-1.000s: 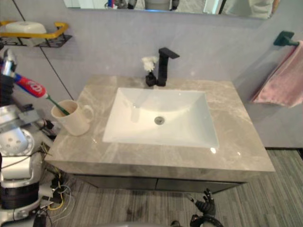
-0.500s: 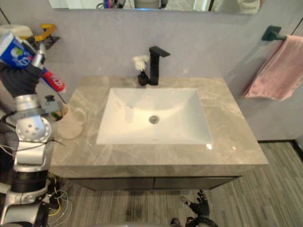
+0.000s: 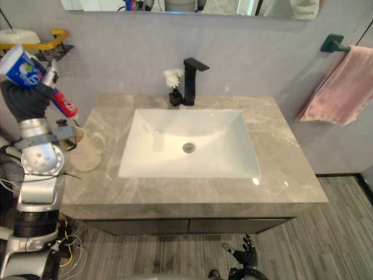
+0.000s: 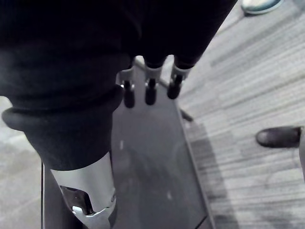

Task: Organize washtable

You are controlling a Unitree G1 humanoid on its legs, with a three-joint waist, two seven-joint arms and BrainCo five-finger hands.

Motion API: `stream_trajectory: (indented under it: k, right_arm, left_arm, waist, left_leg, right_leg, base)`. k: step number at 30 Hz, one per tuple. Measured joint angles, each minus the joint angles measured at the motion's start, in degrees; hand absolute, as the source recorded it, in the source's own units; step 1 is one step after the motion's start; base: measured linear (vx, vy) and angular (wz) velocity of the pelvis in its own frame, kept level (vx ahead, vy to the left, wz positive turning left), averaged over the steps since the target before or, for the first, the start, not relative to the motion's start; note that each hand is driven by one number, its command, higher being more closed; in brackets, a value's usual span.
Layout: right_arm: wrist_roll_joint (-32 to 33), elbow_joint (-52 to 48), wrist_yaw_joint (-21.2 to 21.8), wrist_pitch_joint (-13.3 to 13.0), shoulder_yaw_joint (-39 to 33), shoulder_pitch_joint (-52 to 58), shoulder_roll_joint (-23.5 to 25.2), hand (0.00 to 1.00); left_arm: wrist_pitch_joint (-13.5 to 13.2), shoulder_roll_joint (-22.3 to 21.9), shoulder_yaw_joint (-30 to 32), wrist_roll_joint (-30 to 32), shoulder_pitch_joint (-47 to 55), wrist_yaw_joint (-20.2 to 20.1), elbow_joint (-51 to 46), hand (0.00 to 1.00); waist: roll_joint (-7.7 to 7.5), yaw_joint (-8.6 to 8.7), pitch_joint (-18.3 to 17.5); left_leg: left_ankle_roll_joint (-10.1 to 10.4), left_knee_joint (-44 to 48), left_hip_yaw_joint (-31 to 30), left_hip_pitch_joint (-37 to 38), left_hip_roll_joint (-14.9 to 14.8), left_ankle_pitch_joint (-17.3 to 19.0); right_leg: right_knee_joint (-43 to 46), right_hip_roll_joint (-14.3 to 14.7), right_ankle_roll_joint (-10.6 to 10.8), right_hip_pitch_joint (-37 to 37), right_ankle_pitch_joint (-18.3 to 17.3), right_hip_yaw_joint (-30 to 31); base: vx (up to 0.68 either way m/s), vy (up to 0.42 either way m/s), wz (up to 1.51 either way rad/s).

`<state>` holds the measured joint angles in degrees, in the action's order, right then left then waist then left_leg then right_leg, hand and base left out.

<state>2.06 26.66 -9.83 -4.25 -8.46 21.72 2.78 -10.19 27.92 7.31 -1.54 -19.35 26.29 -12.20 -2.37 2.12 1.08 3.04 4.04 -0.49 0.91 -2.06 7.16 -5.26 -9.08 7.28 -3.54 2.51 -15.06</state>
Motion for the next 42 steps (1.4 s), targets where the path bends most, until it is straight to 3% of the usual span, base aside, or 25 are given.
stream_trajectory:
  k: [21,22,42]
  right_arm:
    - [-0.4,0.1,0.0,0.0,0.2,0.0,0.0,0.00]
    - [-0.4,0.1,0.0,0.0,0.2,0.0,0.0,0.00]
    - [-0.6,0.1,0.0,0.0,0.5,0.0,0.1,0.00]
  left_arm:
    - [0.9,-5.0,4.2,-2.2,9.6,-0.4,1.1,1.00]
    - [0.9,-5.1,4.2,-2.6,9.6,-0.5,1.1,0.00]
    - [0.9,-5.2,4.5,-4.6,9.6,-1.2,1.1,0.00]
  waist:
    - [-1.43,-1.37,0.2]
    - [-1.43,-1.38,0.2]
    - [-1.33,-1.29,0.4]
  left_leg:
    - [0.0,0.0,-0.1,0.0,0.0,0.0]
    - [0.0,0.0,-0.1,0.0,0.0,0.0]
    - [0.1,-0.2,0.8,0.4,0.0,0.1]
  right_leg:
    - [0.0,0.0,0.0,0.0,0.0,-0.1]
    - [0.0,0.0,0.0,0.0,0.0,-0.1]
    - [0.0,0.0,0.0,0.0,0.0,0.8]
  base:
    - [0.00,0.000,0.00]
    - [0.00,0.000,0.00]
    - [0.00,0.000,-0.01]
